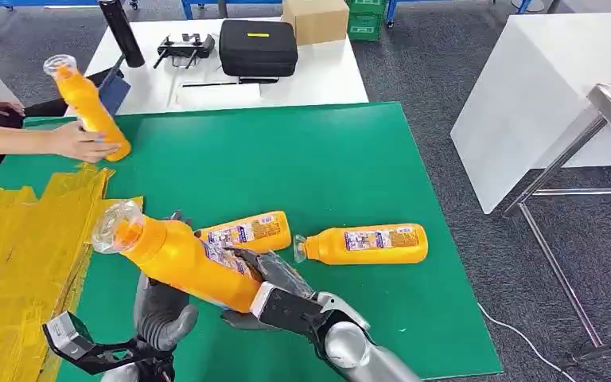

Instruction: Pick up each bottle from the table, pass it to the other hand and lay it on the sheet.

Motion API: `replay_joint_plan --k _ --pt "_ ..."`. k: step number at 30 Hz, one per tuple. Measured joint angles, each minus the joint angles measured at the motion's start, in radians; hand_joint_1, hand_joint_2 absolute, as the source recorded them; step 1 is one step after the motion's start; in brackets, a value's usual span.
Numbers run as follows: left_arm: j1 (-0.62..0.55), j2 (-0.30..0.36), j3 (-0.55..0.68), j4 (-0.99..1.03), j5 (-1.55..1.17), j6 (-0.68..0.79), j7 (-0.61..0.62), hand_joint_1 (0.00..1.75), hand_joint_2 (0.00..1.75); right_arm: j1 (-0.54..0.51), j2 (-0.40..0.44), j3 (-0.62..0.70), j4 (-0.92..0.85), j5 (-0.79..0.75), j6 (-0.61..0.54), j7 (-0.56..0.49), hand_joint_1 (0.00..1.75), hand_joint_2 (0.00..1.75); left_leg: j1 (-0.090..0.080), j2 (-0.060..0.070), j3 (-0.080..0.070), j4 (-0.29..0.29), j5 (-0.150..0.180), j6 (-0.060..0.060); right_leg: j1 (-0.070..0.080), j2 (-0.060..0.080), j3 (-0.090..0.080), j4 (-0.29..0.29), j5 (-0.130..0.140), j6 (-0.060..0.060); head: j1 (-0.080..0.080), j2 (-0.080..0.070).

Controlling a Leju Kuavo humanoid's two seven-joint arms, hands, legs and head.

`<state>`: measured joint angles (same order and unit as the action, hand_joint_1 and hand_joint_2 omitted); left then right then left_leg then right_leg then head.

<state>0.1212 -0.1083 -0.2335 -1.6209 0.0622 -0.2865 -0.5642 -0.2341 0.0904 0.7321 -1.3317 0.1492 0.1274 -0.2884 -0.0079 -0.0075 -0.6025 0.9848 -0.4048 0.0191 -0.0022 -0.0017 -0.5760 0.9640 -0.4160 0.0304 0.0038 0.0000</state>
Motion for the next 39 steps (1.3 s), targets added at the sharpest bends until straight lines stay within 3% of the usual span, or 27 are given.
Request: replay_joint_plan --k 15,16,24,32,33,39 --pt "-0.014 0.002 0.001 0.016 -0.031 -0.023 0.004 0.0 1.75 -0.028 0.045 0.079 0.121 0.088 0.051 0.017 1.75 1.75 0.0 0.001 0.0 0.0 0.0 0.0 0.0 0.0 -0.001 0.0 0.0 0.0 0.0 0.0" --pt "-0.015 0.003 0.005 0.024 -0.029 -0.022 0.004 1.75 1.75 -0.041 0.055 0.095 0.146 0.098 0.052 0.016 1.75 1.75 0.0 0.002 0.0 0.0 0.0 0.0 0.0 0.0 -0.001 0.0 0.0 0.0 0.0 0.0" --pt "-0.011 0.014 0.031 0.069 -0.007 -0.032 -0.005 1.75 1.75 -0.125 0.085 0.183 0.287 0.114 0.05 -0.003 1.75 1.75 0.0 0.002 0.0 0.0 0.0 0.0 0.0 0.0 -0.002 0.0 0.0 0.0 0.0 0.0" --pt "-0.012 0.016 0.038 0.089 -0.001 -0.052 -0.019 1.75 1.75 -0.134 0.084 0.198 0.311 0.114 0.024 -0.004 1.75 1.75 0.0 0.003 -0.001 0.0 0.0 0.0 -0.001 0.001 -0.003 0.0 0.0 0.0 0.0 0.0" --pt "-0.012 0.016 0.038 0.09 -0.001 -0.053 -0.021 1.75 1.75 -0.129 0.084 0.198 0.311 0.116 0.012 -0.002 0.09 1.75 0.0 0.003 -0.001 0.0 0.0 0.0 -0.001 0.0 -0.003 0.0 0.0 0.0 0.0 0.0" --pt "-0.011 0.016 0.045 0.08 -0.019 -0.05 -0.047 1.75 1.75 -0.082 0.055 0.172 0.245 0.179 -0.084 0.014 0.0 1.75 0.0 0.002 -0.001 0.0 0.0 0.0 -0.001 0.0 -0.003 0.0 0.0 0.0 0.0 0.0"
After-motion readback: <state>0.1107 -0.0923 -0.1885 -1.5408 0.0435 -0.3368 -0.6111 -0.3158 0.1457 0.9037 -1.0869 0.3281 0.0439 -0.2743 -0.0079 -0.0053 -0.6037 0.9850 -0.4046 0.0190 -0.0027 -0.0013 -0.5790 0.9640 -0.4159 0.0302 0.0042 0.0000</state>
